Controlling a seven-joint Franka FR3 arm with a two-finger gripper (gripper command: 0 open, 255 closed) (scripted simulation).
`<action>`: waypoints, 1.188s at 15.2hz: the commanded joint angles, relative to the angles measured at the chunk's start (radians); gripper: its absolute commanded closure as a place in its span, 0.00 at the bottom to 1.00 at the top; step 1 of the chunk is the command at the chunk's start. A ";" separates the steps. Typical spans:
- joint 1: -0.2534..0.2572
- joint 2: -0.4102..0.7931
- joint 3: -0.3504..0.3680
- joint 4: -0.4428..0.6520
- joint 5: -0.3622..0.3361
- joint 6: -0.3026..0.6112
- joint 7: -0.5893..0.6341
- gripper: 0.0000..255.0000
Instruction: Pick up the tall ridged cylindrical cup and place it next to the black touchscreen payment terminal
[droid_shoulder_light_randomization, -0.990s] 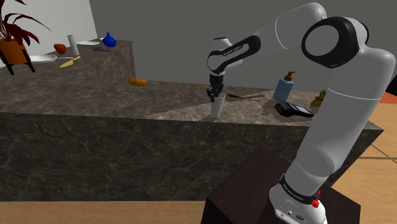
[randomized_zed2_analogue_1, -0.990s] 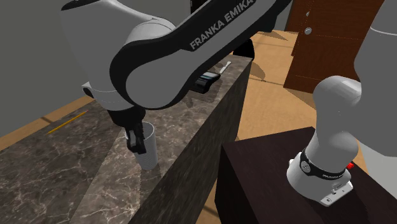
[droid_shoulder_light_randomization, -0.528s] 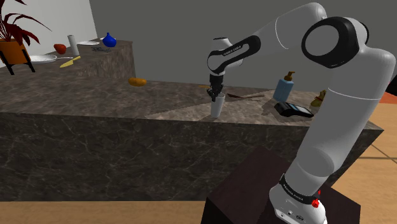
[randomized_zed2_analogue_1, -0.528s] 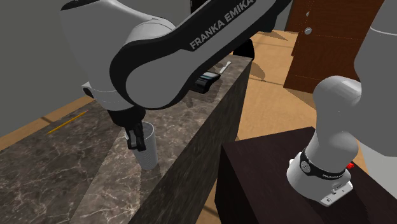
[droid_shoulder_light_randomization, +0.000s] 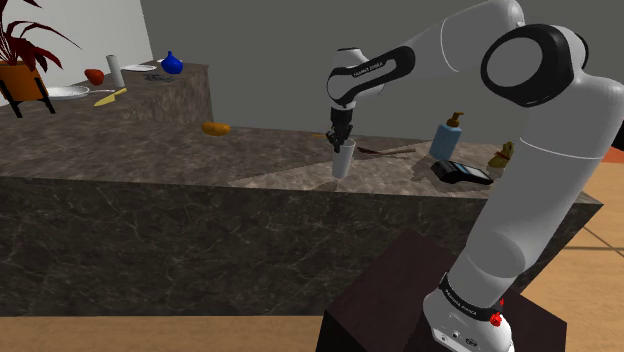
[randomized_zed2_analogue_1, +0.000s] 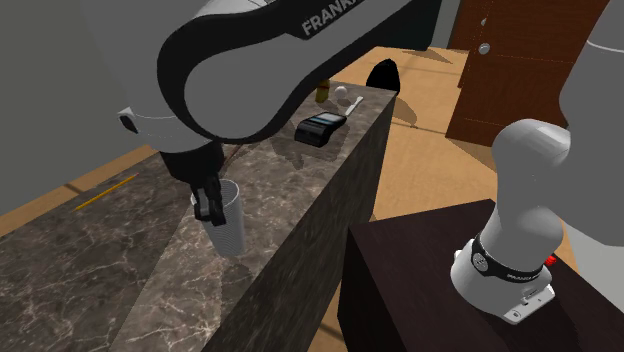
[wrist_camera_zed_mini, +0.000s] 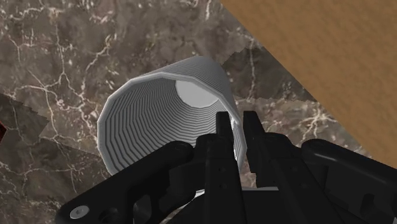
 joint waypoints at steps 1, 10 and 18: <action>0.000 -0.009 0.000 0.017 0.001 -0.026 -0.002 1.00; 0.001 -0.040 0.001 0.102 0.003 -0.141 -0.011 1.00; 0.002 -0.053 0.002 0.194 0.005 -0.246 -0.019 1.00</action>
